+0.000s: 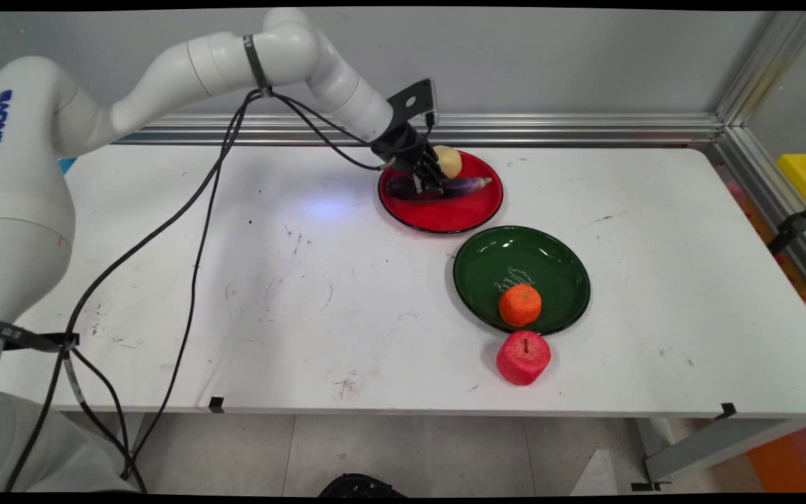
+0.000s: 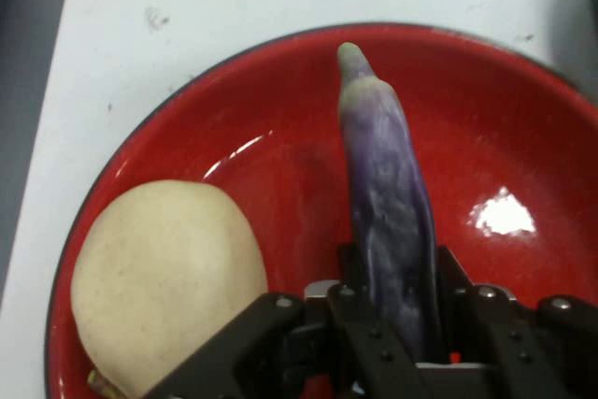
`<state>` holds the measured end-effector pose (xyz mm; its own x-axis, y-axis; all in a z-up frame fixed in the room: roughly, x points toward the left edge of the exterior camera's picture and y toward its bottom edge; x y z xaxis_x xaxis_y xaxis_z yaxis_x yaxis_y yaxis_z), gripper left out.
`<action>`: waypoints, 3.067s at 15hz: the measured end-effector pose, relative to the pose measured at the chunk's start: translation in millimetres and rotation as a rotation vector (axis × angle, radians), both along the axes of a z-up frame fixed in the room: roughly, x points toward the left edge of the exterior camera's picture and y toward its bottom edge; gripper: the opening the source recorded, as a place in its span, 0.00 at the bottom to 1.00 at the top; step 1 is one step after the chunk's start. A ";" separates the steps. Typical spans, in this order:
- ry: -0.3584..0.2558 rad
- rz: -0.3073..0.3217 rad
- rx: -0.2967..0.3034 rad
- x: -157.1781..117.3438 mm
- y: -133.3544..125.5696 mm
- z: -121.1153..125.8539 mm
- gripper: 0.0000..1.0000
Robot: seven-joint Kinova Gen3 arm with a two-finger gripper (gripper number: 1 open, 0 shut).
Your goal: Place the picked object on the green plate
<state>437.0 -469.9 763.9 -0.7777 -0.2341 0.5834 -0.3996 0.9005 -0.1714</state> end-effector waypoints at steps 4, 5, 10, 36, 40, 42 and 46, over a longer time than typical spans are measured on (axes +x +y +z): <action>0.024 -0.007 0.015 -10.2 12.4 25.8 0.00; 0.034 -0.007 0.020 -15.1 16.6 33.1 0.00; 0.084 -0.009 0.049 -51.2 41.3 60.1 0.00; 0.170 0.053 0.093 -162.4 97.8 -3.4 0.00; 0.174 0.064 0.086 -166.4 93.8 -15.7 0.00; 0.175 0.069 0.084 -167.4 92.9 -20.3 0.00; 0.178 0.074 0.084 -169.0 93.1 -26.0 1.00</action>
